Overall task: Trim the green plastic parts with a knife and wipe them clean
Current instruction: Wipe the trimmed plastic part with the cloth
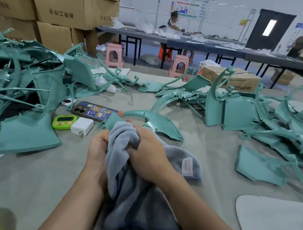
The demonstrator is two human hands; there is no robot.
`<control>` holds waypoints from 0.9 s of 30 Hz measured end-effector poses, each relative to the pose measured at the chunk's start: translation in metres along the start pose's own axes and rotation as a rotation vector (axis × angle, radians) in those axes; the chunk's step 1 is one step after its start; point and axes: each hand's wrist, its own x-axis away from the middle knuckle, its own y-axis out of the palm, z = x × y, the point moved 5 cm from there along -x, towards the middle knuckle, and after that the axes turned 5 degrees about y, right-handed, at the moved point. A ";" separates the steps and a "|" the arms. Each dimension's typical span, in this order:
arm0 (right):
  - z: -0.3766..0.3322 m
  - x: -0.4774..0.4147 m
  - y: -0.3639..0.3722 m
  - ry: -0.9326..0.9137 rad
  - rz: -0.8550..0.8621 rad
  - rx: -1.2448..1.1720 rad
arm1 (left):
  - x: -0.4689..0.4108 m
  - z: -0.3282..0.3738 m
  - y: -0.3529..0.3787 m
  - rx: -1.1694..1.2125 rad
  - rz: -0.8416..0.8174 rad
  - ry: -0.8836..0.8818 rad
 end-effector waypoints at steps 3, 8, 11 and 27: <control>0.000 0.023 -0.013 -0.001 -0.105 0.143 | 0.016 0.004 0.015 0.166 -0.247 -0.204; -0.012 0.053 -0.035 -0.017 -0.299 0.225 | 0.010 -0.001 0.018 0.297 -0.217 -0.248; -0.029 0.082 -0.035 -0.149 -0.399 0.231 | 0.000 0.009 0.014 0.447 -0.102 -0.028; 0.114 0.103 -0.220 0.779 0.755 0.191 | -0.002 0.038 -0.012 0.530 -0.018 0.253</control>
